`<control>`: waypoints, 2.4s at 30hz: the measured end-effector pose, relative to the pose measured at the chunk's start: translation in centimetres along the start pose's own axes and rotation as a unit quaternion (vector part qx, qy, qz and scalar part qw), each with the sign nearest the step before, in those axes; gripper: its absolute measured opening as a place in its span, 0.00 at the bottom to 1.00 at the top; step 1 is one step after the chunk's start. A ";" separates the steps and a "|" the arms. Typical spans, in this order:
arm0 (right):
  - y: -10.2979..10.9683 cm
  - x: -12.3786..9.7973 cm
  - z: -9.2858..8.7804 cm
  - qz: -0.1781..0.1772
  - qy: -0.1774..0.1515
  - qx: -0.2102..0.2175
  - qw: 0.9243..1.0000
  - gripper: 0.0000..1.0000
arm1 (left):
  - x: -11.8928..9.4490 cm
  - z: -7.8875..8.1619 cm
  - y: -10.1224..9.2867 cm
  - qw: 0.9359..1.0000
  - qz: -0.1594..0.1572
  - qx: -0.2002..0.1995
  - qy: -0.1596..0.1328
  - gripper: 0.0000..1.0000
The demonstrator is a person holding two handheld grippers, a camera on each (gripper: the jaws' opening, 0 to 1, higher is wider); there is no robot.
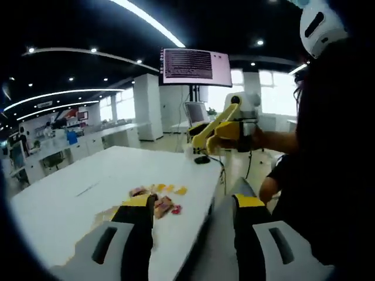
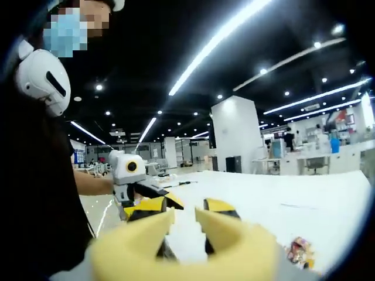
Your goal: Place the target food into the container with the food tongs after gripping and lifting it, then release it inside without dropping or visibly crushing the food.
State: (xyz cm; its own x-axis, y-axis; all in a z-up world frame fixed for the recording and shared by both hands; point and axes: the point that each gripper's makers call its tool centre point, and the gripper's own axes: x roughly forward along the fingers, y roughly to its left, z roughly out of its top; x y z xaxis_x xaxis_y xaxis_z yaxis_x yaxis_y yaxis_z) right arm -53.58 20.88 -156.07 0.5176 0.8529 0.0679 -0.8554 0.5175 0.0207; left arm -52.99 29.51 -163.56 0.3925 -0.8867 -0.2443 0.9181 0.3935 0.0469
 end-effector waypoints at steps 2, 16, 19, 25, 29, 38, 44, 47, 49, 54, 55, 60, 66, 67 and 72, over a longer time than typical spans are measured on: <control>-0.4 -0.1 -0.9 -0.012 0.013 0.000 1.000 0.25 | -0.8 -2.7 1.3 0.999 0.031 -0.018 0.021 0.60; -2.2 -2.2 -3.5 -0.062 0.060 0.006 0.996 0.26 | -4.1 -9.9 6.3 0.985 0.158 -0.009 0.063 0.88; -2.5 -2.7 -4.0 -0.073 0.071 0.008 0.995 0.26 | -4.3 -11.2 7.2 0.983 0.171 -0.035 0.053 0.89; -3.4 -3.8 -4.5 -0.103 0.094 -0.016 0.990 0.25 | -3.9 -12.3 7.9 0.980 0.187 -0.041 0.047 0.90; -3.8 -4.1 -4.5 -0.111 0.097 -0.019 0.989 0.25 | -4.3 -12.2 9.2 0.977 0.211 -0.003 0.038 0.95; -5.4 -4.7 -7.1 -0.128 0.136 -0.019 0.982 0.26 | -3.5 -12.2 8.4 0.984 0.173 -0.029 0.026 0.99; -6.3 -4.5 -9.1 -0.115 0.159 -0.017 0.981 0.26 | -3.4 -12.6 8.1 0.985 0.167 -0.038 0.036 0.98; -6.6 -4.4 -10.6 -0.099 0.191 -0.030 0.976 0.26 | -3.1 -12.6 7.4 0.987 0.149 -0.036 0.039 0.91; -7.1 -4.2 -11.2 -0.095 0.197 -0.030 0.975 0.26 | -3.1 -12.8 7.5 0.987 0.150 -0.040 0.044 0.92; -8.8 -4.2 -13.4 -0.108 0.222 -0.020 0.969 0.26 | -3.2 -12.6 7.7 0.986 0.160 -0.031 0.039 0.98; -9.2 -4.3 -13.8 -0.113 0.225 -0.017 0.967 0.26 | -3.2 -12.7 7.7 0.986 0.159 -0.031 0.040 0.97; -10.7 -3.8 -16.8 -0.121 0.260 -0.018 0.958 0.27 | -3.2 -12.8 7.7 0.986 0.159 -0.031 0.044 0.98; -11.9 -3.0 -19.7 -0.094 0.297 -0.034 0.950 0.27 | -3.1 -12.9 7.6 0.986 0.156 -0.034 0.047 0.97; -12.3 -2.9 -20.2 -0.089 0.306 -0.042 0.947 0.27 | -3.1 -13.0 7.5 0.986 0.155 -0.036 0.049 0.96; -13.8 -2.8 -22.6 -0.084 0.334 -0.043 0.938 0.27 | -3.2 -12.8 7.9 0.985 0.165 -0.031 0.044 0.98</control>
State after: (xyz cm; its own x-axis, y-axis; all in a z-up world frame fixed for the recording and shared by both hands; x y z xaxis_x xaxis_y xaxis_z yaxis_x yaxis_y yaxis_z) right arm -42.85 12.92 -179.04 0.5658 0.5967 -0.5691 -0.7705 0.6283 -0.1074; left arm -47.73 38.58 -174.80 0.6603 -0.6843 -0.3096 0.7352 0.6731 0.0802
